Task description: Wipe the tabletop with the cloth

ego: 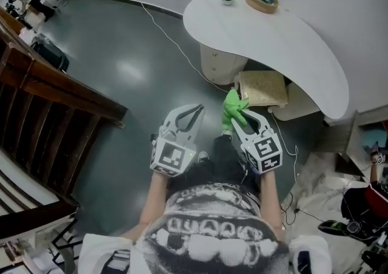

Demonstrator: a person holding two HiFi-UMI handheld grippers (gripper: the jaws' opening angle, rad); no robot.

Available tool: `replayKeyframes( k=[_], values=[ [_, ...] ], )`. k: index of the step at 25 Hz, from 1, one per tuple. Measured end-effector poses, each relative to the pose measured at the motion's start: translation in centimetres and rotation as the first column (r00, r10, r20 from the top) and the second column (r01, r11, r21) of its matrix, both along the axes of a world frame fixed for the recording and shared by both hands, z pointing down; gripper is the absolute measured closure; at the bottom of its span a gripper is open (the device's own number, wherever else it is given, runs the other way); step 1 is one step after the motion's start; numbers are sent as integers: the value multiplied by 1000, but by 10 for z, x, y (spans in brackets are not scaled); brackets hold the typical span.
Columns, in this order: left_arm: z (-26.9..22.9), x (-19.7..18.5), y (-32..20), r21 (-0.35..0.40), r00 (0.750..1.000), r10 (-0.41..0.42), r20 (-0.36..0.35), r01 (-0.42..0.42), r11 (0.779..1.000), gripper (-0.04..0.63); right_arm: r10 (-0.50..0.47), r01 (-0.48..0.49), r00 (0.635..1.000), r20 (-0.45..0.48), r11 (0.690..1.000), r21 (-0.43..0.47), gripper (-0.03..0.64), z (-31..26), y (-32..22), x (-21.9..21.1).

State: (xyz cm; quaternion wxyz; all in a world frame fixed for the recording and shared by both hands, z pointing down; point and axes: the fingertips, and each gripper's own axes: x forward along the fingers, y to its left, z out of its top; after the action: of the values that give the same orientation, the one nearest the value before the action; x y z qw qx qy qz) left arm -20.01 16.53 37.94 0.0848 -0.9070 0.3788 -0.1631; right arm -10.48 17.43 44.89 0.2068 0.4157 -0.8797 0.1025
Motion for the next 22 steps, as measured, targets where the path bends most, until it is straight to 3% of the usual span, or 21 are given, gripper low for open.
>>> replayKeyframes(
  k=[8, 15, 22],
  values=[
    [18, 11, -71, -28, 999, -27, 20, 28, 999, 584, -29, 29, 999, 18, 999, -28, 502, 22, -80, 9],
    [14, 17, -177, -28, 997, -68, 34, 69, 997, 584, -69, 70, 997, 19, 998, -8, 502, 15, -194, 17],
    [5, 53, -277, -8, 995, -84, 48, 85, 996, 584, -80, 81, 996, 32, 997, -15, 502, 13, -304, 48]
  ],
)
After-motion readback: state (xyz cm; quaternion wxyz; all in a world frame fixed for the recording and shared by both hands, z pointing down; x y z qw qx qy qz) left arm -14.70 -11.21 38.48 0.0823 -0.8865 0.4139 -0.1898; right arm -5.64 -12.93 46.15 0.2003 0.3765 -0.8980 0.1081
